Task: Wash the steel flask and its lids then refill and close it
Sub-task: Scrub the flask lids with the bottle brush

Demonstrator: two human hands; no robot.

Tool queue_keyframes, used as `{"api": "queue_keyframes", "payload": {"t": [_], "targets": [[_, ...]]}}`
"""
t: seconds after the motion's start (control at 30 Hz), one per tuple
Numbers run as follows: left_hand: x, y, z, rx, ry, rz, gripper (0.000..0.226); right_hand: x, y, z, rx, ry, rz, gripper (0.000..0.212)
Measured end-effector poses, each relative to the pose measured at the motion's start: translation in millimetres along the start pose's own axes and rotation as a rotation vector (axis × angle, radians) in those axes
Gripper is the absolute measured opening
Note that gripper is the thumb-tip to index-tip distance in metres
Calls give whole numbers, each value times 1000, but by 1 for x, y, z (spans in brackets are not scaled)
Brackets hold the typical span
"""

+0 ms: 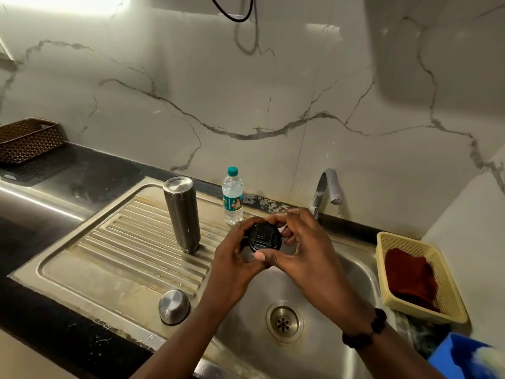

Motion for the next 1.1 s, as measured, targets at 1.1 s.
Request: {"api": "queue_keyframes", "payload": {"t": [1.1], "targets": [[44,19,-18,-276,226,-30,51,-29,-57,-18,261,-24,46,28]]}}
Point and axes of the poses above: each hand's wrist, its own z-axis towards the middle knuckle, its own x-axis out of the palm, y = z × x, the point moved 10 cm from there along z, towards the middle knuckle, and after that the axes turned 14 degrees about -y, right-handed, at the moved point
